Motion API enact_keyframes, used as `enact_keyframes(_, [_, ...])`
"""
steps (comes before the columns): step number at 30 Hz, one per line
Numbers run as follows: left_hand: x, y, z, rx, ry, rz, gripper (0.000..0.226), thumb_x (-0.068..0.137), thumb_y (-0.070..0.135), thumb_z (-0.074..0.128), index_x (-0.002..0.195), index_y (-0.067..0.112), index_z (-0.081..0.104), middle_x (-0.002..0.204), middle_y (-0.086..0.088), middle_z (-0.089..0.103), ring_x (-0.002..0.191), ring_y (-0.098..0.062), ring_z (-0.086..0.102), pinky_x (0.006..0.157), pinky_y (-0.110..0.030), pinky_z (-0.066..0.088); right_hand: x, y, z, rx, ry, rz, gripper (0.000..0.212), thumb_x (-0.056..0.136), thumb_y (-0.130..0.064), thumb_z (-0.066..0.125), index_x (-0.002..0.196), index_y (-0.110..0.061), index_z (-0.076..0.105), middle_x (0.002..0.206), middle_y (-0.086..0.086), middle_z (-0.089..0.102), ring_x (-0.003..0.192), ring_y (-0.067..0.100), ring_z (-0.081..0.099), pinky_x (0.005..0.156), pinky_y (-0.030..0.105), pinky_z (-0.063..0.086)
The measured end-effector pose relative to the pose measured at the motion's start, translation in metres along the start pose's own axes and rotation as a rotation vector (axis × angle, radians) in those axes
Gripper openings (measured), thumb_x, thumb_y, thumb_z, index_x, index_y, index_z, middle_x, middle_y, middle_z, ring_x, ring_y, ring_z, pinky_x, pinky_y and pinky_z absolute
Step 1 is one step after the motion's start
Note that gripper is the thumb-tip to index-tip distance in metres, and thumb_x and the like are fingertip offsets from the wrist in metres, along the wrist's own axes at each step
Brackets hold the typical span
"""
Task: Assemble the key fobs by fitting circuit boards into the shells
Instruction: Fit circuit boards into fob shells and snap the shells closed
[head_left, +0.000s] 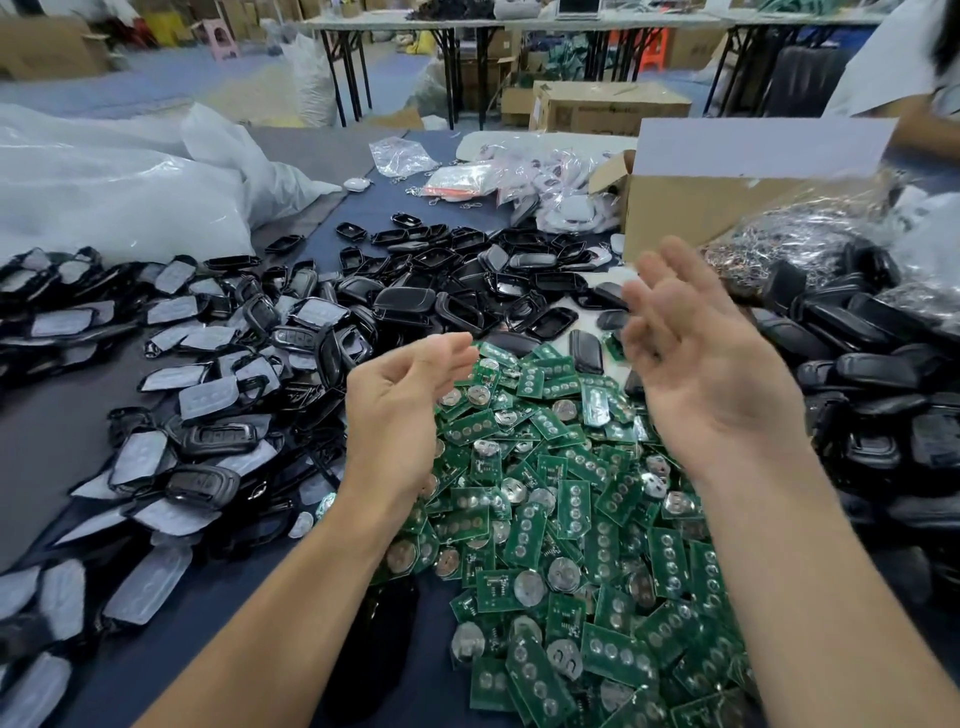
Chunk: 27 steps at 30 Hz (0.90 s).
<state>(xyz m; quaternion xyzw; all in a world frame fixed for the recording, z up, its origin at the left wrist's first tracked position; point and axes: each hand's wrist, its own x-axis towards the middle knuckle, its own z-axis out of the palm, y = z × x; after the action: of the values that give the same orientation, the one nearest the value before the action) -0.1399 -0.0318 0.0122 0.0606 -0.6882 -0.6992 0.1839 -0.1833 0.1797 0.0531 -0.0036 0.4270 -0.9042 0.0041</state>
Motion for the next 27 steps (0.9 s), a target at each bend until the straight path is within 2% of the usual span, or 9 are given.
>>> enact_keyframes(2, [0.001,-0.001,-0.001,0.079,0.036,0.011,0.020,0.103,0.023,0.062,0.103,0.030,0.081,0.100,0.013,0.081,0.098,-0.001,0.075,0.087,-0.020,0.060,0.011,0.015,0.006,-0.373,0.198,-0.024,0.050,0.074,0.002,0.081,0.120,-0.017,0.072,0.106,0.002,0.080,0.092,0.010,0.074,0.078,0.024,0.059])
enact_keyframes(4, [0.001,-0.004,-0.002,0.211,0.080,0.034,0.022,0.099,0.023,0.067,0.097,0.039,0.081,0.096,0.021,0.079,0.075,0.006,0.071,0.068,-0.016,0.056,0.019,0.029,0.009,-0.778,0.291,-0.115,0.045,0.085,0.003,0.069,0.124,-0.020,0.072,0.104,-0.006,0.079,0.088,0.001,0.073,0.085,0.025,0.059])
enact_keyframes(7, [0.000,-0.006,-0.004,0.429,0.105,0.088,0.024,0.099,0.027,0.068,0.095,0.049,0.078,0.096,0.028,0.077,0.042,-0.009,0.053,0.040,-0.026,0.046,0.031,0.043,0.003,-1.337,0.133,-0.167,0.061,0.091,0.001,0.054,0.146,-0.025,0.057,0.124,-0.005,0.068,0.090,-0.003,0.068,0.089,0.019,0.055])
enact_keyframes(9, [0.000,-0.007,-0.004,0.511,0.081,0.123,0.025,0.099,0.030,0.067,0.097,0.052,0.077,0.102,0.025,0.078,0.035,-0.010,0.041,0.037,-0.019,0.035,0.038,0.051,-0.003,-1.614,-0.032,-0.129,0.072,0.088,0.005,0.046,0.154,-0.023,0.047,0.138,0.009,0.061,0.117,0.023,0.062,0.102,0.038,0.050])
enact_keyframes(11, [0.000,-0.008,-0.004,0.562,0.064,0.126,0.022,0.098,0.031,0.068,0.100,0.051,0.078,0.105,0.024,0.078,0.033,-0.009,0.036,0.038,-0.014,0.034,0.042,0.058,-0.006,-1.836,-0.182,-0.109,0.063,0.088,0.002,0.046,0.149,-0.015,0.051,0.142,0.013,0.057,0.127,0.037,0.052,0.108,0.046,0.042])
enact_keyframes(15, [0.000,-0.008,-0.002,0.606,0.058,0.116,0.025,0.095,0.025,0.070,0.102,0.048,0.079,0.102,0.031,0.076,0.033,-0.009,0.036,0.041,-0.009,0.033,0.041,0.063,-0.014,-1.843,-0.159,-0.131,0.043,0.093,-0.007,0.048,0.132,-0.011,0.064,0.135,0.011,0.054,0.118,0.037,0.055,0.100,0.044,0.045])
enact_keyframes(20, [-0.001,-0.006,-0.001,0.651,0.065,0.111,0.029,0.094,0.022,0.068,0.102,0.047,0.080,0.098,0.031,0.076,0.032,-0.007,0.039,0.039,-0.009,0.031,0.040,0.065,-0.016,-1.776,-0.063,-0.073,0.012,0.097,-0.018,0.048,0.106,-0.017,0.057,0.159,0.008,0.029,0.115,0.037,0.053,0.094,0.044,0.045])
enact_keyframes(24, [0.000,-0.005,0.000,0.715,0.089,0.114,0.030,0.094,0.023,0.067,0.099,0.050,0.078,0.095,0.034,0.075,0.034,-0.009,0.046,0.043,-0.012,0.039,0.040,0.060,-0.019,-1.994,-0.263,-0.018,0.046,0.103,-0.029,0.042,0.148,-0.018,0.041,0.147,0.012,0.043,0.130,0.036,0.046,0.110,0.049,0.038])
enact_keyframes(27, [0.000,-0.003,0.001,0.748,0.097,0.119,0.029,0.093,0.023,0.066,0.098,0.050,0.078,0.094,0.035,0.074,0.035,-0.007,0.048,0.047,-0.016,0.041,0.042,0.056,-0.017,-1.896,-0.239,-0.040,0.046,0.099,-0.013,0.045,0.143,-0.018,0.056,0.143,0.009,0.049,0.130,0.033,0.046,0.105,0.041,0.040])
